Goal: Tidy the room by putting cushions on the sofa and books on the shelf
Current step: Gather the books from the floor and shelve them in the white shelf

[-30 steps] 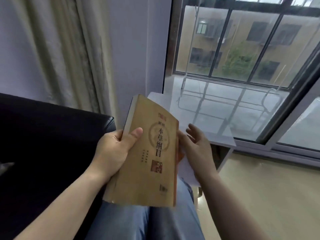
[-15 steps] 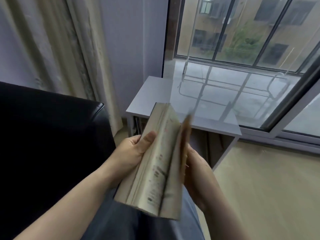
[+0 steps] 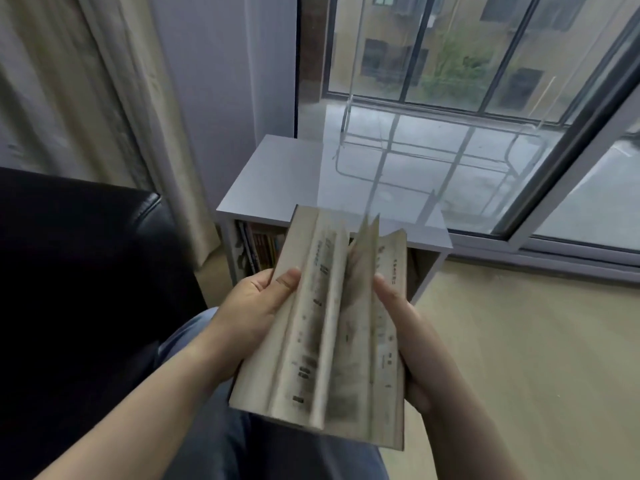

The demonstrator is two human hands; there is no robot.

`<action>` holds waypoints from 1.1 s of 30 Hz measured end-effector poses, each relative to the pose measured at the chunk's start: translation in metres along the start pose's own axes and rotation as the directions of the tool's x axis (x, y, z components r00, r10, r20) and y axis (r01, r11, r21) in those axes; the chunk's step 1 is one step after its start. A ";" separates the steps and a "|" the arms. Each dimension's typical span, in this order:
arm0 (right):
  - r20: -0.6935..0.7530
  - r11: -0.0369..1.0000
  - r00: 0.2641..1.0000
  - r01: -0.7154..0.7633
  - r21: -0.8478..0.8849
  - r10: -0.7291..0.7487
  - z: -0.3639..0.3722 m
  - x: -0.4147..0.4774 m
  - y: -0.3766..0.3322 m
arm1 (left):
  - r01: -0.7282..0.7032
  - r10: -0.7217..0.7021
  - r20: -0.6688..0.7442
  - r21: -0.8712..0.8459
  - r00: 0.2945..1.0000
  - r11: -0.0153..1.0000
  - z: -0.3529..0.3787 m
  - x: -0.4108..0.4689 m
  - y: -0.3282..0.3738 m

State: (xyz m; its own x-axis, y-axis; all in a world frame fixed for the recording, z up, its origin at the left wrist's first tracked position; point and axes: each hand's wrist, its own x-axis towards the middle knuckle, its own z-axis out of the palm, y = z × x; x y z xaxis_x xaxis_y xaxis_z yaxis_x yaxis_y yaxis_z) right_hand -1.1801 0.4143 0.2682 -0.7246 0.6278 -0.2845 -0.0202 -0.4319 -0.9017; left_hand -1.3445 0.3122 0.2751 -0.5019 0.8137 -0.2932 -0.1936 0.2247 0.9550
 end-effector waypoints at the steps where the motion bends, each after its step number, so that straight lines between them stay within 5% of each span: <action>1: -0.009 1.000 1.000 -0.008 0.004 0.008 -0.001 0.000 0.000 | 0.006 -0.006 0.009 -0.007 1.000 1.000 -0.001 -0.001 0.000; 33: 0.029 0.999 0.999 -0.029 -0.027 0.030 0.015 -0.008 -0.007 | 0.012 -0.012 -0.038 -0.017 0.999 1.000 -0.015 -0.011 0.013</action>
State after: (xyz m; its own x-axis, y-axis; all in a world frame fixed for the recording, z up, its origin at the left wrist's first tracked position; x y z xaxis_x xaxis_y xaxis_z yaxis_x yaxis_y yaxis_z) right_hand -1.1844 0.4028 0.2817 -0.7444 0.5956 -0.3020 0.0194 -0.4328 -0.9013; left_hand -1.3538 0.2978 0.2901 -0.5310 0.7900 -0.3065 -0.2134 0.2253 0.9506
